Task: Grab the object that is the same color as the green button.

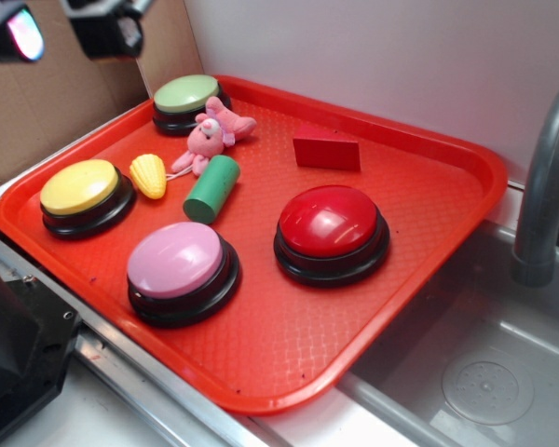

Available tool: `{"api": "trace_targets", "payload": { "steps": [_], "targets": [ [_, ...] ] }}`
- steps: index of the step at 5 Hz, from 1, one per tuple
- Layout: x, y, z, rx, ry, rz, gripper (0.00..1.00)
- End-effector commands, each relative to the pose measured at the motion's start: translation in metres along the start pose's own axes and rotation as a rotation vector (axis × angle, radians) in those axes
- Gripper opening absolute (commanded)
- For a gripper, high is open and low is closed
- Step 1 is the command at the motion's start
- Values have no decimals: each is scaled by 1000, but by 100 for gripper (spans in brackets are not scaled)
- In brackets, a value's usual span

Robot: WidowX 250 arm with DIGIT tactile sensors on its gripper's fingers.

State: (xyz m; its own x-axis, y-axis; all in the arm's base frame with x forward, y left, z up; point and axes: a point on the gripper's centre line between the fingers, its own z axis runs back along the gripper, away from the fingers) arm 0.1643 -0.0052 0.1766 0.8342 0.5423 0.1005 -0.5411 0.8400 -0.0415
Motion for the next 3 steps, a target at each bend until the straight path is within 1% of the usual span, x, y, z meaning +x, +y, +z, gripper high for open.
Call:
{"api": "trace_targets", "payload": {
  "steps": [1, 2, 3],
  "targets": [
    [25, -13, -57, -8, -71, 142, 100],
    [36, -18, -85, -5, -73, 163, 100],
    [45, -26, -109, -6, -93, 175, 100]
  ]
}}
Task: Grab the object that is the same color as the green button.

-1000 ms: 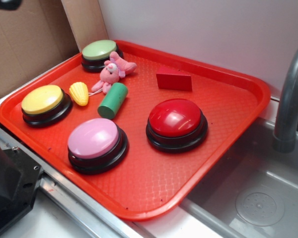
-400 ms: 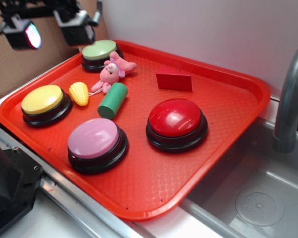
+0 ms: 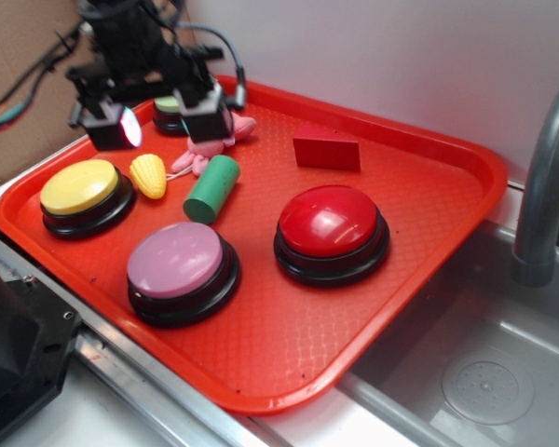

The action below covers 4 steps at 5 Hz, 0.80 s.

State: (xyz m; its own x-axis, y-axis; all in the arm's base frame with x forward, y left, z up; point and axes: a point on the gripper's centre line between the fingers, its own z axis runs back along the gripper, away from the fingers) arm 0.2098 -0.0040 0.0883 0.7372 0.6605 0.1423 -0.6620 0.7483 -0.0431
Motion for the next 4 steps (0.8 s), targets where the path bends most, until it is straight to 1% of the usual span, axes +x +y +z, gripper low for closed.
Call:
{"api": "trace_targets", "payload": {
  "steps": [1, 2, 3, 4],
  "targets": [
    [20, -13, -34, -34, -55, 38, 100],
    [24, -12, -52, -12, -57, 56, 100],
    [23, -8, -66, -2, -44, 52, 100],
    [22, -10, -73, 5, -37, 57, 100]
  ]
}}
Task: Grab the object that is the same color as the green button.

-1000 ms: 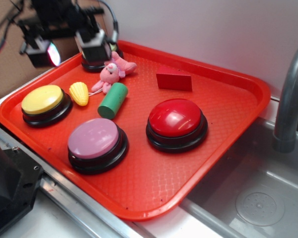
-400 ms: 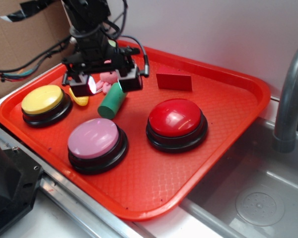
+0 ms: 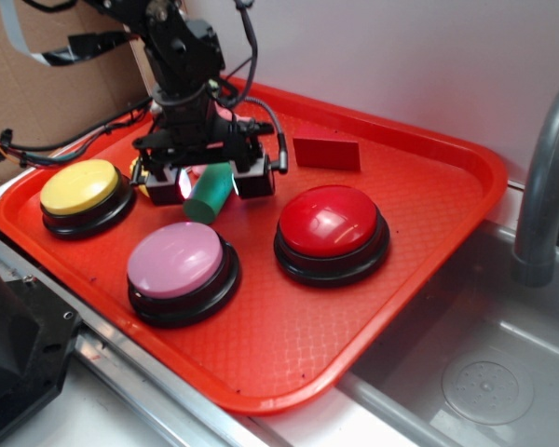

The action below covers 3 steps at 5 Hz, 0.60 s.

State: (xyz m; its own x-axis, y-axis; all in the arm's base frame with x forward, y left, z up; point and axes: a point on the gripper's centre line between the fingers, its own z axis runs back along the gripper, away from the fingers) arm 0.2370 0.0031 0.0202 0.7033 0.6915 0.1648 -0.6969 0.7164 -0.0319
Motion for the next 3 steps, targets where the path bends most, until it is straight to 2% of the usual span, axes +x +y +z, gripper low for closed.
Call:
{"api": "trace_targets", "payload": {
  "steps": [1, 2, 3],
  "targets": [
    [5, -1, -6, -10, -20, 0, 9],
    [6, -1, 6, 17, -17, -31, 0],
    [14, -4, 29, 21, -22, -95, 0]
  ]
}}
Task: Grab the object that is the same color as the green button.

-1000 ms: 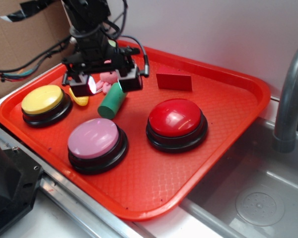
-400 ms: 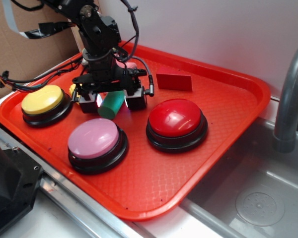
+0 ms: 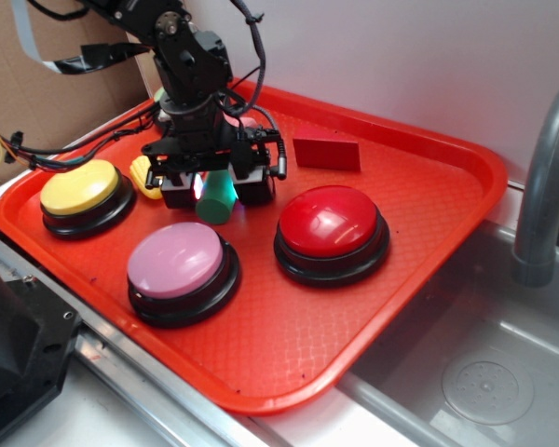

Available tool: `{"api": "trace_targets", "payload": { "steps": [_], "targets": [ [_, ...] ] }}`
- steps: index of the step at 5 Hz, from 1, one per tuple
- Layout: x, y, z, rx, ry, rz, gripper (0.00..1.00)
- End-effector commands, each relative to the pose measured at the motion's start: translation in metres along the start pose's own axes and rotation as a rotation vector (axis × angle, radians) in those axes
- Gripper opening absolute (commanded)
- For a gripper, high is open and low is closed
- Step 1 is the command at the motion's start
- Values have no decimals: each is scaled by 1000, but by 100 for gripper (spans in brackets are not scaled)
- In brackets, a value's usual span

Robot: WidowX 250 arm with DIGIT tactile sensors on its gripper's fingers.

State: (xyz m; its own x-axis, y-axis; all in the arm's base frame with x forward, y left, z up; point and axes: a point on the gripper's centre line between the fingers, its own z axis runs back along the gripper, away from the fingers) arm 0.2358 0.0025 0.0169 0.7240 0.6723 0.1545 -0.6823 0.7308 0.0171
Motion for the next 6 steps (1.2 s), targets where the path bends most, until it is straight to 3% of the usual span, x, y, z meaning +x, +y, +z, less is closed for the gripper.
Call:
{"api": "trace_targets", "payload": {
  "steps": [1, 2, 4, 5, 6],
  "targets": [
    [24, -6, 75, 27, 5, -247, 0],
    [28, -4, 116, -5, 2, -356, 0],
    [32, 12, 192, -171, -47, -457, 0],
    [35, 18, 205, -226, -23, -505, 0],
    [42, 17, 198, -173, -7, -489, 0]
  ]
}}
